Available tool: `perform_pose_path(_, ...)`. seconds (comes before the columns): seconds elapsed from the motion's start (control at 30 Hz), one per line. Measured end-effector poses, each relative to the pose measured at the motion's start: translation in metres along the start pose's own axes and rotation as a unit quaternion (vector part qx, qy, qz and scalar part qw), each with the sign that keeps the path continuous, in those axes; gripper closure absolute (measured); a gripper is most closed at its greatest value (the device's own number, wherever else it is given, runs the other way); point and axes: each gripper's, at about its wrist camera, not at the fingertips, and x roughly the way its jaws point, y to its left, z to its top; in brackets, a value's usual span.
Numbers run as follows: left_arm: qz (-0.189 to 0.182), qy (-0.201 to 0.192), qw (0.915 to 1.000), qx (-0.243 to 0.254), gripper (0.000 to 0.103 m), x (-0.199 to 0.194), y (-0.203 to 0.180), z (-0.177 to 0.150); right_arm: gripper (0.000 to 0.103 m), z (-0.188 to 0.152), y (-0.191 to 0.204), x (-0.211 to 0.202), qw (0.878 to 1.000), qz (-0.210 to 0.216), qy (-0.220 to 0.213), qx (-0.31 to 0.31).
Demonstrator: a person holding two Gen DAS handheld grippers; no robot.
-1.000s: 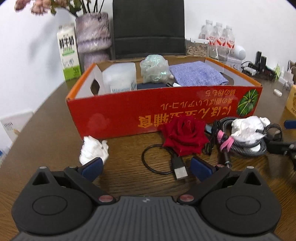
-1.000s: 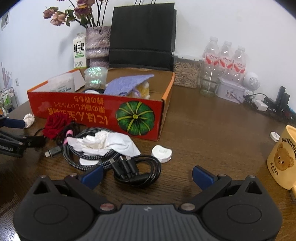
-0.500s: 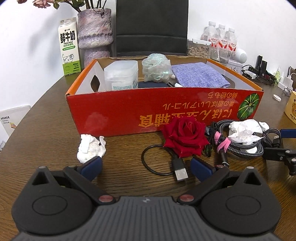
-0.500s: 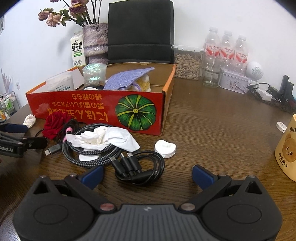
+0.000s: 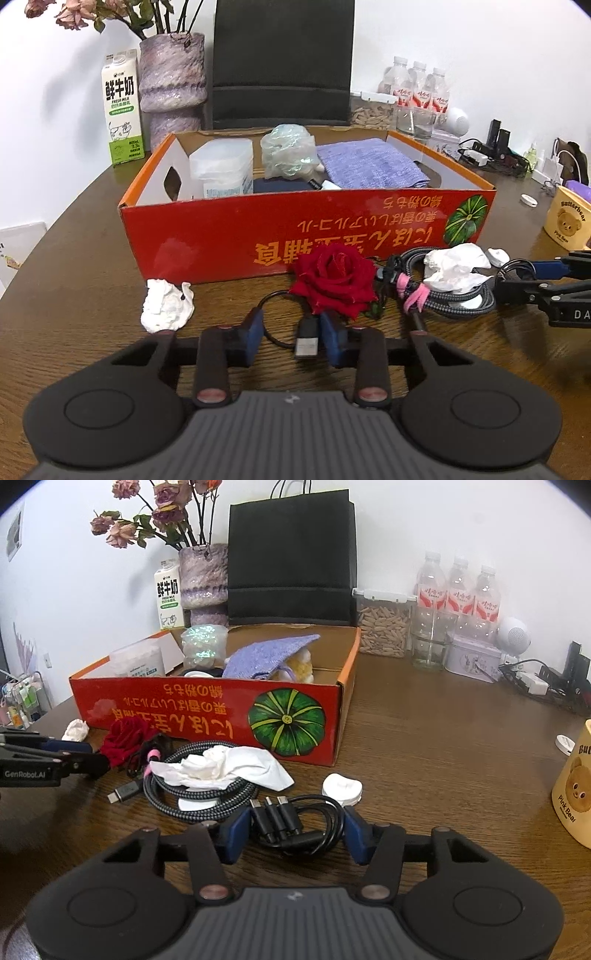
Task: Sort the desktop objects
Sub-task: 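Grasp the black USB cable with the left tool while the right tool grasps the black multi-plug cable, then carry both black cables into the box and open both tools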
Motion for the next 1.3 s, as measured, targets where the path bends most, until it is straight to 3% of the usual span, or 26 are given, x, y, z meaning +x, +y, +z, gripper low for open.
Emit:
perform_pose_path(0.03,-0.002,0.002,1.0,-0.001,0.089,0.0,0.0,0.0,0.051,0.0,0.0,-0.001,1.0,-0.001,-0.002,0.0)
perform_pose_path(0.3,-0.001,0.003,1.0,-0.001,0.089,-0.002,-0.001,-0.001,0.051,0.0,0.0,-0.005,1.0,-0.003,-0.01,0.001)
perform_pose_path(0.97,0.02,-0.056,0.9982,-0.006,0.09,-0.03,0.002,0.002,0.051,0.003,-0.004,-0.019,0.999,-0.005,-0.042,0.018)
perform_pose_path(1.3,0.012,-0.089,0.9958,-0.018,0.089,-0.046,0.0,0.013,0.051,0.018,0.0,-0.03,0.997,-0.001,-0.074,0.022)
